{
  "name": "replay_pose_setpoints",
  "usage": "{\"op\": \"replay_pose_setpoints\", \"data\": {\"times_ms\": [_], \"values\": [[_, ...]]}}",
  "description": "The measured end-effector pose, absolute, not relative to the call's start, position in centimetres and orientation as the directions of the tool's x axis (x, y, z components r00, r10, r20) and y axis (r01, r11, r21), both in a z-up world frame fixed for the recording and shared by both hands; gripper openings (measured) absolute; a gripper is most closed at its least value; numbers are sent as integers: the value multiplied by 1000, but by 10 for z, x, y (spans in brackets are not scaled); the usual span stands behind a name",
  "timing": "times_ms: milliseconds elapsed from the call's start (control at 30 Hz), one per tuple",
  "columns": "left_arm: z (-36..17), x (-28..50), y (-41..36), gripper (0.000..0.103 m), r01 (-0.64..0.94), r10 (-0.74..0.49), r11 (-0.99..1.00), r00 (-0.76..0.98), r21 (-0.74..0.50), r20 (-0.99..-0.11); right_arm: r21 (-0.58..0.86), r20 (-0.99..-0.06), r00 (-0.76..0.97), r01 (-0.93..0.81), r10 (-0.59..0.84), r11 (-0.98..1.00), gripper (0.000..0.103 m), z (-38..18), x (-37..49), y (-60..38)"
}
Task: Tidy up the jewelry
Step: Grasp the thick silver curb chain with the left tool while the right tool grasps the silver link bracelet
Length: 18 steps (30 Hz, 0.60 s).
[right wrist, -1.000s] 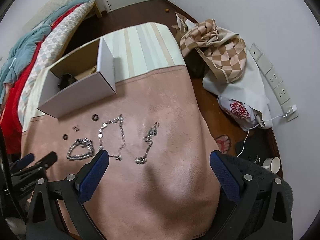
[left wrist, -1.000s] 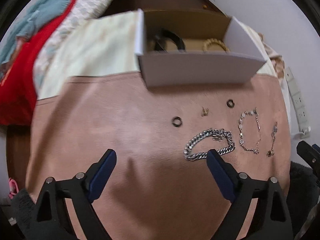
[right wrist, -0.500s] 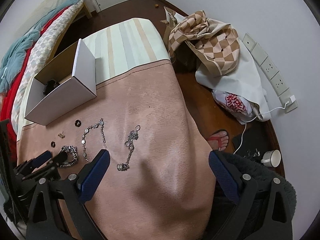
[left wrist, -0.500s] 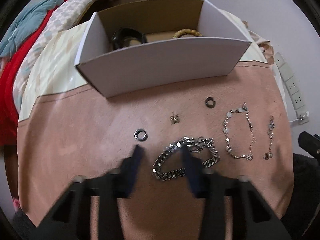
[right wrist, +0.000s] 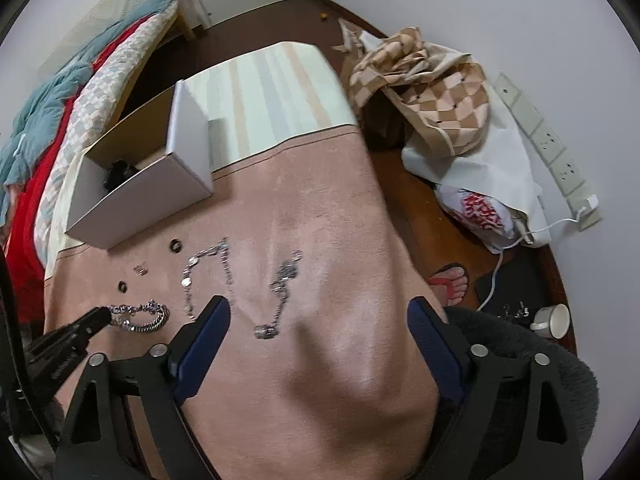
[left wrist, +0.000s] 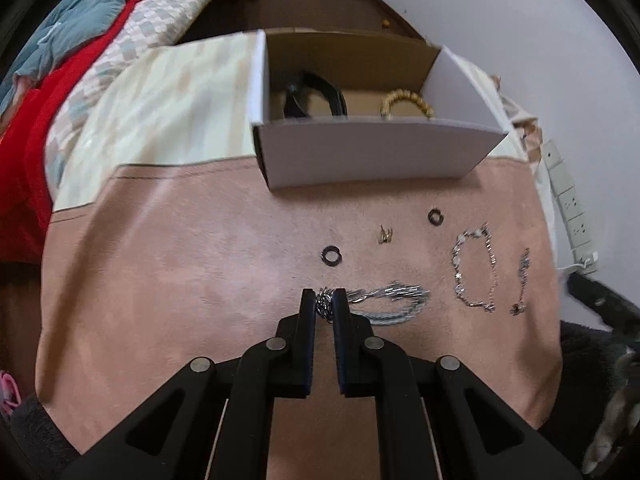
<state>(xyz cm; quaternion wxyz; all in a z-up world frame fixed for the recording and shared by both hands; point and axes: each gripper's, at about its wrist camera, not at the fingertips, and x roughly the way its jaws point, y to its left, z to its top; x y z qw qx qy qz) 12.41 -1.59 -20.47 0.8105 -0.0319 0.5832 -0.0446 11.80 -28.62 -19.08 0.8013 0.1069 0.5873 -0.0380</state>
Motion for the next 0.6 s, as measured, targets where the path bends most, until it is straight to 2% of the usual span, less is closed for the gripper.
{"op": "replay_pose_setpoints", "data": {"times_ms": [167, 267, 500, 567, 600], "values": [[-186, 120, 4, 6, 31, -105, 995, 356, -100, -929, 147, -946, 302, 70, 119, 987, 81, -197, 123, -247], [-186, 123, 11, 6, 18, -80, 997, 362, -79, -929, 134, -946, 293, -31, 137, 991, 70, -209, 128, -214], [-200, 117, 27, 6, -25, -67, 997, 340, -80, -938, 5, -957, 283, -170, 54, 986, 54, -240, 129, -161], [-201, 116, 30, 6, -31, -70, 996, 337, -86, -939, -7, -948, 313, -189, 54, 982, 38, -239, 126, -155], [-201, 116, 31, 6, -33, -74, 995, 337, -90, -939, -13, -946, 321, -190, 50, 982, 11, -239, 126, -154]]}}
